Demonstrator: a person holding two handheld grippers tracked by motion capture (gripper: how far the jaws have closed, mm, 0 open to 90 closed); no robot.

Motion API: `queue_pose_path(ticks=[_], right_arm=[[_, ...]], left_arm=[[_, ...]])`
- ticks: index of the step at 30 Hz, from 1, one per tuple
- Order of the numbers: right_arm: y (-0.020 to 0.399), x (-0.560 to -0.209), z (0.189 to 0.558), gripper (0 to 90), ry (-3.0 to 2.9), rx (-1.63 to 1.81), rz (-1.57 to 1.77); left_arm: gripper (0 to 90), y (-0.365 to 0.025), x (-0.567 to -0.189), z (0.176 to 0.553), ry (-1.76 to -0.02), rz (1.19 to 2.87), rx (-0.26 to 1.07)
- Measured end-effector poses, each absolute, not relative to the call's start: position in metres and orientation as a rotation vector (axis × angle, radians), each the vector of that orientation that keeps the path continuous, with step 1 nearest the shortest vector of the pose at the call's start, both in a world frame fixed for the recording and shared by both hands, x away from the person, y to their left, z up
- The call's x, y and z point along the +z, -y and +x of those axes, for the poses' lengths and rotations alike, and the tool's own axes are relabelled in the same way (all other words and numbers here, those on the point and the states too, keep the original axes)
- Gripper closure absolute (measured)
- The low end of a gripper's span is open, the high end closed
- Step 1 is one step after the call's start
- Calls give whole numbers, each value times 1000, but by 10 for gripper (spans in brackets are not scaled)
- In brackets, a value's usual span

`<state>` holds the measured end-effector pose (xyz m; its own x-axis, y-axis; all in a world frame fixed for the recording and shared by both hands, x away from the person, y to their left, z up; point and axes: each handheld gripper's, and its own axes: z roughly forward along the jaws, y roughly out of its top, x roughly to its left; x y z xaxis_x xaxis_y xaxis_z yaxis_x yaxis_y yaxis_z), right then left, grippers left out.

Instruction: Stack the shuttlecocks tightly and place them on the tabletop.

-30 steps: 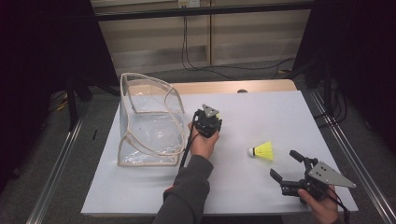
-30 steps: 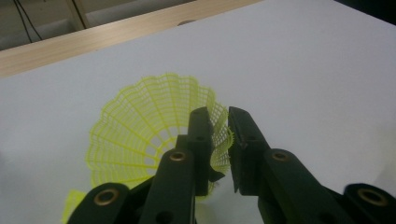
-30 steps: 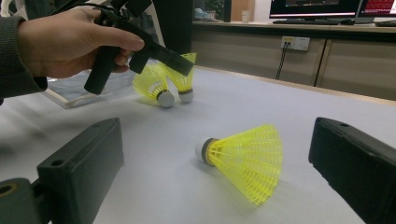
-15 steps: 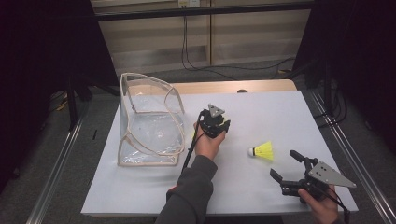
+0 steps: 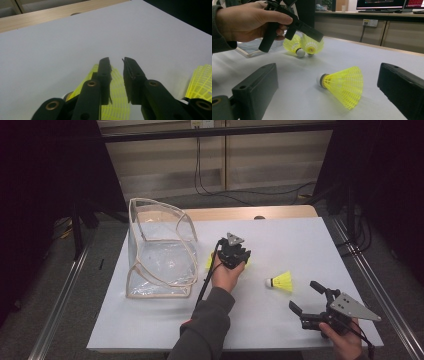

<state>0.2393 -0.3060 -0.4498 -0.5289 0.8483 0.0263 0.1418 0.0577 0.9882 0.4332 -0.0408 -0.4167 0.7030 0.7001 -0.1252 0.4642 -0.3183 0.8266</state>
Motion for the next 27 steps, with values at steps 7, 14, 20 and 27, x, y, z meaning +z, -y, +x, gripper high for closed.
queue_pose_path(ticks=[7,14,20,27], right_arm=[[306,-450,239,27,-1743,1520,991],[306,-450,239,27,-1743,1518,991],[306,-450,239,28,-1744,1516,991],[306,-450,239,28,-1744,1517,990]], left_arm=[[900,46,-421,429,-862,2039,269],[900,48,-424,427,-868,2045,230],[900,48,-427,424,-855,2069,213],[900,48,-426,422,-852,2068,189]])
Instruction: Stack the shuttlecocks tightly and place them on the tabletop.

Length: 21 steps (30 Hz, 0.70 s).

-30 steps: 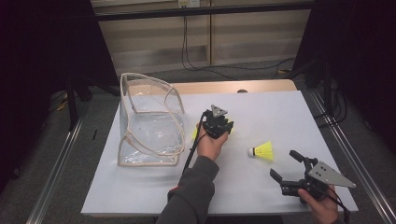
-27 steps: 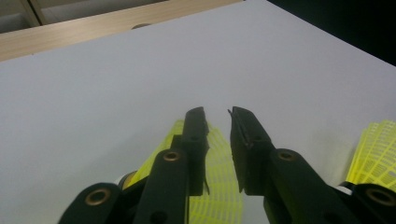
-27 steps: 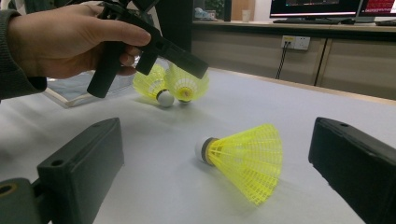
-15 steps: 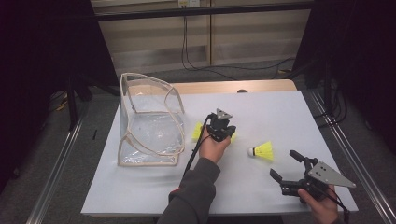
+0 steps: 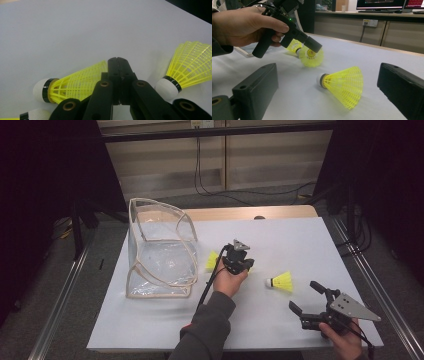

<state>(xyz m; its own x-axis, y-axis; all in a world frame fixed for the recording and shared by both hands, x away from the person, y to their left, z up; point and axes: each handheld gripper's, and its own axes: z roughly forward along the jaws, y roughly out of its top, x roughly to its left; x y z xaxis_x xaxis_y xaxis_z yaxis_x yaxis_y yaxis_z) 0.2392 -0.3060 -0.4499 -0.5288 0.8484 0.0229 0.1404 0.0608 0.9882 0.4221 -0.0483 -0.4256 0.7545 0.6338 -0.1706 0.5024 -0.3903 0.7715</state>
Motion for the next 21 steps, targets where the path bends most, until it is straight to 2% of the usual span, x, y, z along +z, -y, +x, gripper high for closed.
queue_pose_path(ticks=[13,21], right_arm=[[306,-450,240,28,-1744,1517,989],[305,-450,240,28,-1747,1516,987]], left_arm=[[867,45,-418,420,-833,2045,168],[801,41,-411,421,-835,2002,193]])
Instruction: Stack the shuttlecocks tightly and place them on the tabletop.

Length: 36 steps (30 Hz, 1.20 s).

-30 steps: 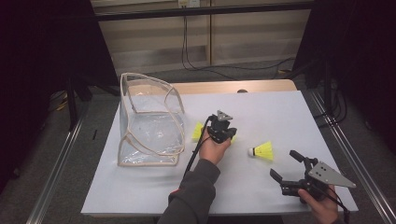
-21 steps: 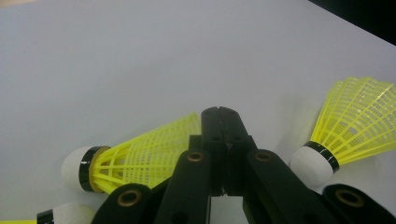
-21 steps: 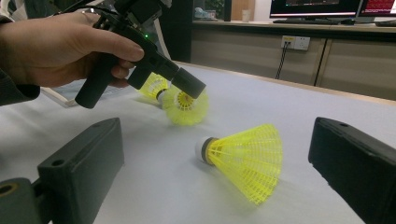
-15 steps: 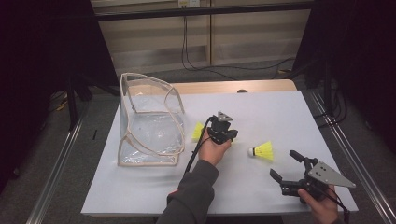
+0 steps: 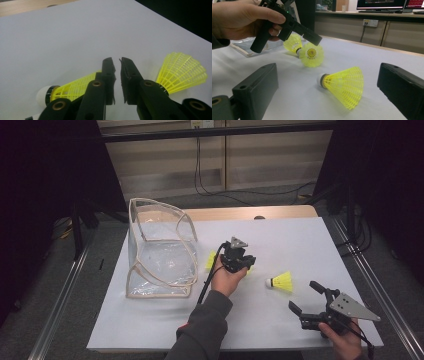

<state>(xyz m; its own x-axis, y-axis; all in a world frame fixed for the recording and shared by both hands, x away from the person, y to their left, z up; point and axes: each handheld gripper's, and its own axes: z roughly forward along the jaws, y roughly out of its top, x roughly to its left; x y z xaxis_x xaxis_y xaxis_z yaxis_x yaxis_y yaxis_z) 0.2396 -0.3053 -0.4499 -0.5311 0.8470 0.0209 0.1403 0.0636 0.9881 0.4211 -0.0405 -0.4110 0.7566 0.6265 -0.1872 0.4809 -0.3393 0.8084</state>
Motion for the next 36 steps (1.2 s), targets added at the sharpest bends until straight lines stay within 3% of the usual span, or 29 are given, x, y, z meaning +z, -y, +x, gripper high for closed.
queue_pose_path(ticks=[8,17,30,36], right_arm=[[305,-450,240,28,-1749,1516,988],[305,-450,239,28,-1748,1517,988],[306,-450,239,28,-1743,1521,987],[306,-450,240,28,-1744,1523,988]], left_arm=[[709,30,-410,426,-865,1999,238],[677,32,-421,430,-879,2047,274],[850,30,-415,440,-896,1994,334],[854,29,-412,444,-908,1988,355]])
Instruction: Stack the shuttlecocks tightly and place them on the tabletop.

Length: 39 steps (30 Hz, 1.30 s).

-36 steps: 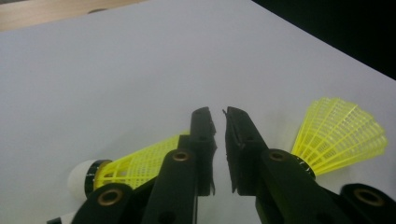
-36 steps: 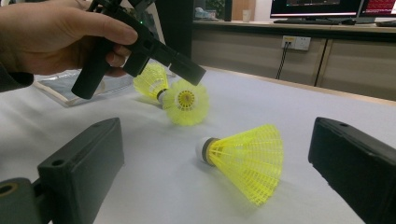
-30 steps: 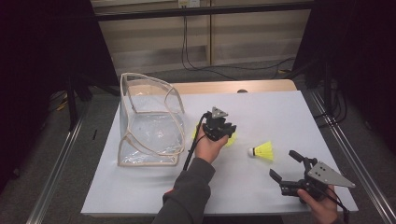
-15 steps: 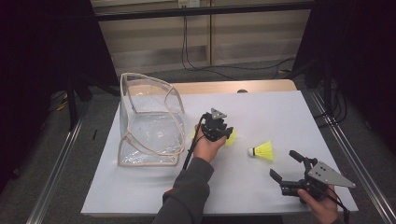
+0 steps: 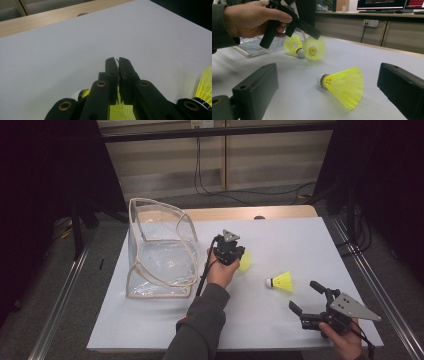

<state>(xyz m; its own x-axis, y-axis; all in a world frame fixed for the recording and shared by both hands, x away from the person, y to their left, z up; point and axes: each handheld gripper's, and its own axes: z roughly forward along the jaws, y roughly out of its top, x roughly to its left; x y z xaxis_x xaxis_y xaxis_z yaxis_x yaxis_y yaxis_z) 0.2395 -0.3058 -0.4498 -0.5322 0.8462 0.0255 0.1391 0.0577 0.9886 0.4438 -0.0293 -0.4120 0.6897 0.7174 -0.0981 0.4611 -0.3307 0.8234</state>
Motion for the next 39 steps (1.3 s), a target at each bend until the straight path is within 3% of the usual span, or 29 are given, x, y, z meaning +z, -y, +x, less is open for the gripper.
queue_pose_path(ticks=[9,18,39], right_arm=[[306,-450,240,28,-1747,1523,985],[306,-450,240,28,-1745,1526,986],[307,-450,240,28,-1745,1526,987]], left_arm=[[745,31,-416,445,-916,2008,388],[896,32,-411,447,-904,1998,414],[900,10,-398,458,-997,1921,586]])
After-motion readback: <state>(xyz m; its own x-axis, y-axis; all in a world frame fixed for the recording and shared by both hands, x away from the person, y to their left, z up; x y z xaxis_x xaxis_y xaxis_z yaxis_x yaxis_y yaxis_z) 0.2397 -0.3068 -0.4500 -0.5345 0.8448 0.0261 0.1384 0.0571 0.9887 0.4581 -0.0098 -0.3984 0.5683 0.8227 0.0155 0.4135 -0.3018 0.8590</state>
